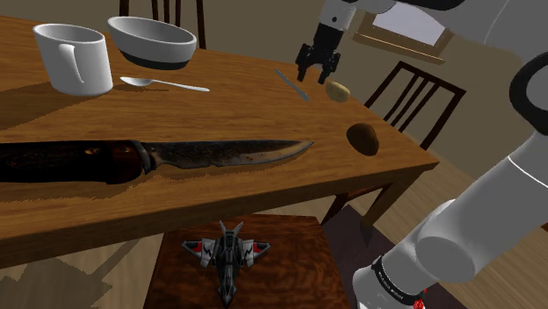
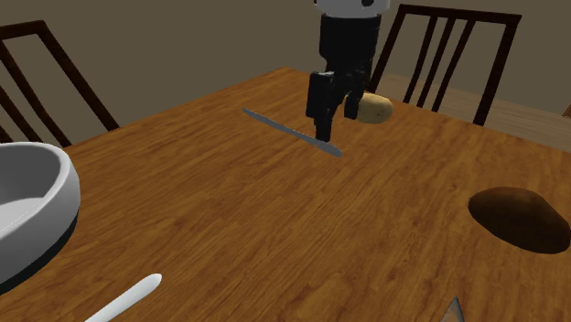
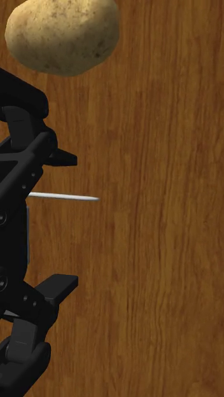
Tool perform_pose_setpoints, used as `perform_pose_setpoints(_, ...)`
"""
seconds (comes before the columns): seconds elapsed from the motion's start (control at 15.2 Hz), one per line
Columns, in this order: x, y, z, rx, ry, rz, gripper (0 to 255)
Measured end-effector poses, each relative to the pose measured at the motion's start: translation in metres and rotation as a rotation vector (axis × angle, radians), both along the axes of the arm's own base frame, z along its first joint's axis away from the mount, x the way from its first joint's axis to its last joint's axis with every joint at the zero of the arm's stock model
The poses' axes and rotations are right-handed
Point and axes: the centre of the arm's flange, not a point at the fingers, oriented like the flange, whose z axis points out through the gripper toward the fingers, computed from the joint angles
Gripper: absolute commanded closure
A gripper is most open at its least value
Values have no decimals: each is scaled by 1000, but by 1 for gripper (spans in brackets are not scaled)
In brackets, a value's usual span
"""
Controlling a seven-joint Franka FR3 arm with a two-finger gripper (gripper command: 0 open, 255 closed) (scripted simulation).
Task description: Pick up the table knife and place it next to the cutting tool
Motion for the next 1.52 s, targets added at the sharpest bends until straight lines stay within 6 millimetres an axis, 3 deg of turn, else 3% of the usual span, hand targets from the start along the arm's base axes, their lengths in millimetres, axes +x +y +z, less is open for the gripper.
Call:
perform_pose_setpoints(0.4, 75, -29, -2, -20, 15, -59, 0)
perform_pose_setpoints(0.53, 91, -35, -7, -25, 19, -70, 0)
perform_pose_setpoints(0.99, 94, -36, -39, -26, 20, -73, 0)
perform_pose_setpoints(1.39, 93, -37, -43, -26, 20, -73, 0)
perform_pose_setpoints(1.45, 93, -37, -43, -26, 20, -73, 255)
perform_pose_setpoints(1.52, 93, -37, -43, -26, 20, -73, 255)
